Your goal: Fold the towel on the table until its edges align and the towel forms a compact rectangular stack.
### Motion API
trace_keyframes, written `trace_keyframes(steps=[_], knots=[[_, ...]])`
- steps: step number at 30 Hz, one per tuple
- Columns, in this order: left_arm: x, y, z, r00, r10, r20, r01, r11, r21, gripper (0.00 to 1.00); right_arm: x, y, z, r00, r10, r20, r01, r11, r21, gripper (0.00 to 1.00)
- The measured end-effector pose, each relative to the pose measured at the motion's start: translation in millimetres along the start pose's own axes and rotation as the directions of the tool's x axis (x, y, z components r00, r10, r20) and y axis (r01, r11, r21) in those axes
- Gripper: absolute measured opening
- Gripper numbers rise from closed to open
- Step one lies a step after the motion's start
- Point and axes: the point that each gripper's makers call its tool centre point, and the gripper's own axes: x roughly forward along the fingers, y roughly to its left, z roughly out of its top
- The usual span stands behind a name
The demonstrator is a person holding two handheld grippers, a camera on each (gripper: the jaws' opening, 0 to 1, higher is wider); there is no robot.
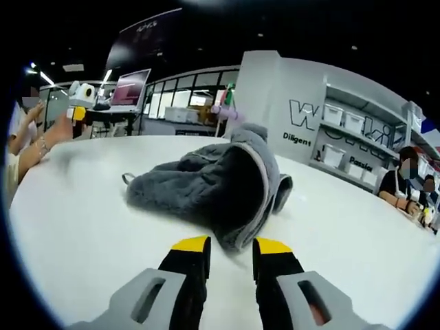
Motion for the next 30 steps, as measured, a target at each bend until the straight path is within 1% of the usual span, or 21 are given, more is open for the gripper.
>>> trace_keyframes(steps=[5,6,11,12,20,30], knots=[[0,-1.0,-1.8,1.000,0.002,-0.005,-0.002,1.000,0.000,1.00,3,-1,-3.3,1.000,0.005,0.006,-0.005,0.999,0.053,0.13],[0,-1.1,-1.8,1.000,0.002,-0.005,-0.002,1.000,0.001,1.00,4,-4,-4.4,1.000,0.006,0.006,-0.006,0.998,0.060,0.11],[0,-3.0,-2.3,1.000,0.002,-0.003,-0.002,1.000,0.002,1.00,7,-4,-6.9,1.000,0.007,0.012,-0.008,0.997,0.081,0.03],[-1,-3.1,-2.4,1.000,0.002,-0.004,-0.002,1.000,0.003,1.00,7,-5,-6.9,1.000,0.001,0.012,-0.002,0.998,0.069,0.01],[-1,-1.4,-0.6,1.000,0.005,-0.003,-0.005,1.000,0.004,1.00,3,-7,-2.2,1.000,-0.013,0.028,0.013,1.000,0.021,0.00],[-1,-1.5,-0.8,1.000,0.009,-0.005,-0.009,1.000,0.006,1.00,-9,-8,17.0,0.995,-0.044,0.094,0.047,0.998,-0.033,0.00]])
